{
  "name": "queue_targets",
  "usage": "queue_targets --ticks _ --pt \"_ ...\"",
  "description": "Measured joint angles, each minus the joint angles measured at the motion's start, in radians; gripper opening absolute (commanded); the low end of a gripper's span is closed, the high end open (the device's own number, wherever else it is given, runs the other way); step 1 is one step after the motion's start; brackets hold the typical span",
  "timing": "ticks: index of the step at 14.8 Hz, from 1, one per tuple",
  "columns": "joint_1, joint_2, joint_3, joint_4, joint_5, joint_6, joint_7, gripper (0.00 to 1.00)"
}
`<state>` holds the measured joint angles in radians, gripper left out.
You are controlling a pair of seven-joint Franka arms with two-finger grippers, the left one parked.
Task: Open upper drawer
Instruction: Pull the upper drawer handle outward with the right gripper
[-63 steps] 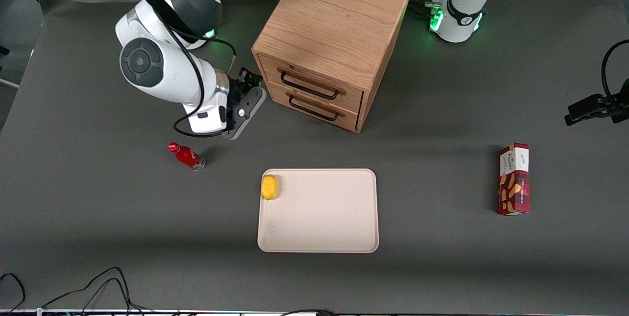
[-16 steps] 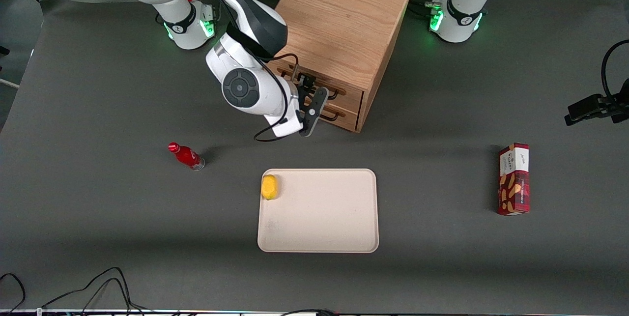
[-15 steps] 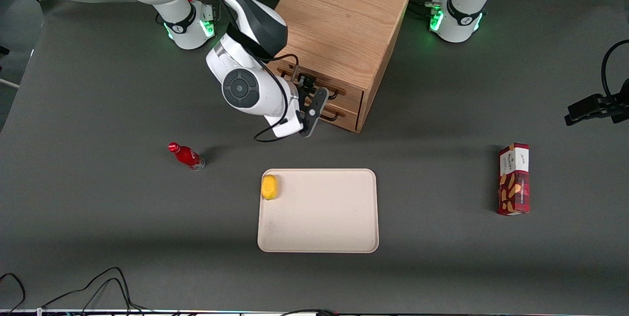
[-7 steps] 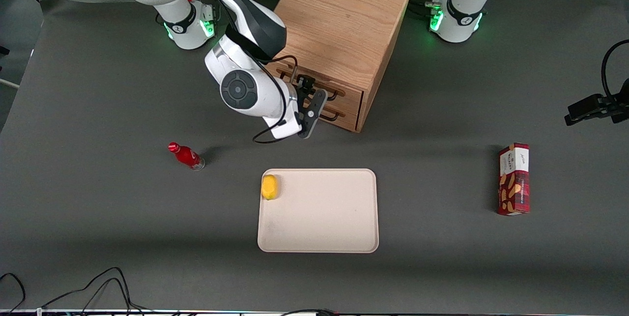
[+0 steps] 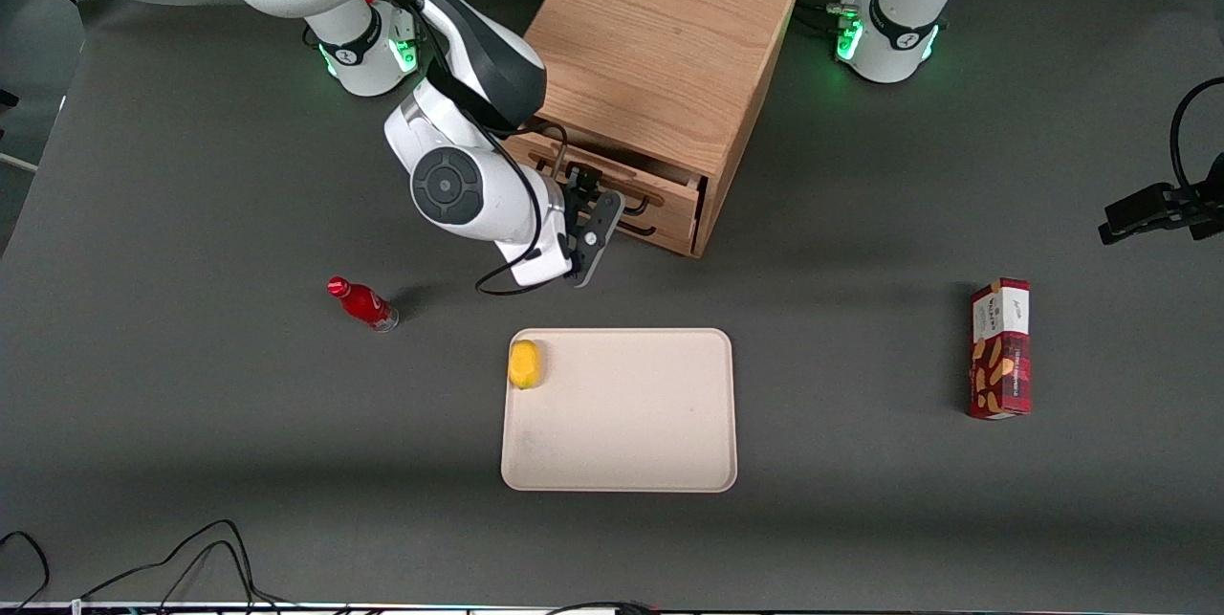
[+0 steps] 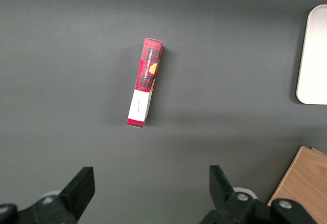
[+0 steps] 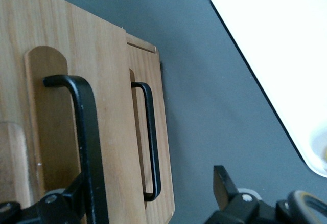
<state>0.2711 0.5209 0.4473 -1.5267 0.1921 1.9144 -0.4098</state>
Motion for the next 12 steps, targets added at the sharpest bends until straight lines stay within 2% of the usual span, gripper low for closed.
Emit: queue_targets --ticks 12 --pt "0.000 0.043 -0.026 0.076 -0.037 0.005 -0.001 1.00"
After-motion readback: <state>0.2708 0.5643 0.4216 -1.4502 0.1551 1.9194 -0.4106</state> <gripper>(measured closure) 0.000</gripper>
